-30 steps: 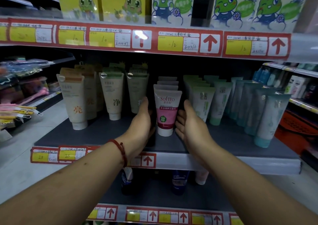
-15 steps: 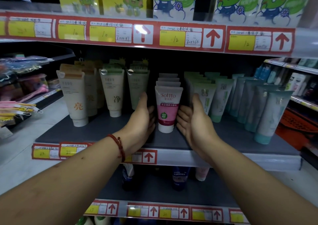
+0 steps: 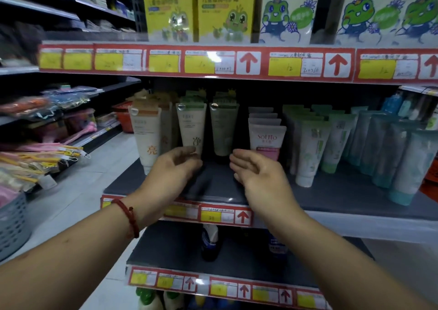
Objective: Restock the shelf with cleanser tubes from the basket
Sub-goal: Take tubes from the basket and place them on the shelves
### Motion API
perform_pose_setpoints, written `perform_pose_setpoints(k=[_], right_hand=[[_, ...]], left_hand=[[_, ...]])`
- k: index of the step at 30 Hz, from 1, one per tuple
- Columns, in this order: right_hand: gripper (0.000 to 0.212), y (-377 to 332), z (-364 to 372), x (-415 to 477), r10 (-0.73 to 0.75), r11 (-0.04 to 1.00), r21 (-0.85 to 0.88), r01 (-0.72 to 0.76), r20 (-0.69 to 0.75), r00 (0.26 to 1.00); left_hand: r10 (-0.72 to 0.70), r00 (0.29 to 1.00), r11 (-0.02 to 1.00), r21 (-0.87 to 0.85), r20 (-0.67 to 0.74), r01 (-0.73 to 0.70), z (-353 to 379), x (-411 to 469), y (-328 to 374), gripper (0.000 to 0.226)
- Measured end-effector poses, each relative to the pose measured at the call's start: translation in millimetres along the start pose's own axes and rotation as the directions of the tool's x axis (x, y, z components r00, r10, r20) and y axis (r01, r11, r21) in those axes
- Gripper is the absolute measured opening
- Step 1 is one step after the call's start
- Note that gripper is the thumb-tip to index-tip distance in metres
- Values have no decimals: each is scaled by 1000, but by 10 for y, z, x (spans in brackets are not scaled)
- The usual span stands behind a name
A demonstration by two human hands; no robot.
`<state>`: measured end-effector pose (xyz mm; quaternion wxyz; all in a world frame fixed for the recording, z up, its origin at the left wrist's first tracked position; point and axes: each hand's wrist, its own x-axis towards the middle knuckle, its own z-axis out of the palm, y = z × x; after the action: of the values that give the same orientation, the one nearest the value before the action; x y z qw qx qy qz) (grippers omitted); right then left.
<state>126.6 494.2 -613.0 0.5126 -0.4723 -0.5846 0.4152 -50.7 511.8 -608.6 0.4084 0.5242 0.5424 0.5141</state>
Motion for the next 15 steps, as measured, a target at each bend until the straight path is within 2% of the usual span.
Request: perform_pose_setpoints(k=[2, 5, 9, 12, 15], right_hand=[[53, 42, 94, 46, 37, 998, -45, -35, 60, 997], [52, 112, 234, 105, 70, 994, -85, -62, 98, 993], [52, 96, 528, 153, 82, 991, -122, -63, 161, 984], [58, 49, 819, 231, 86, 992, -105, -66, 189, 978], [62, -11, 1115, 323, 92, 992, -107, -72, 200, 975]], left_hand=[[33, 999, 997, 66, -9, -32, -153, -25, -39, 43], [66, 996, 992, 115, -64, -58, -344, -76, -100, 36], [71, 964, 991, 126, -258, -39, -629, -49, -214, 22], [88, 927, 975, 223, -365, -5, -808, 50, -227, 30], [-6, 966, 989, 139, -260, 44, -888, 215, -234, 47]])
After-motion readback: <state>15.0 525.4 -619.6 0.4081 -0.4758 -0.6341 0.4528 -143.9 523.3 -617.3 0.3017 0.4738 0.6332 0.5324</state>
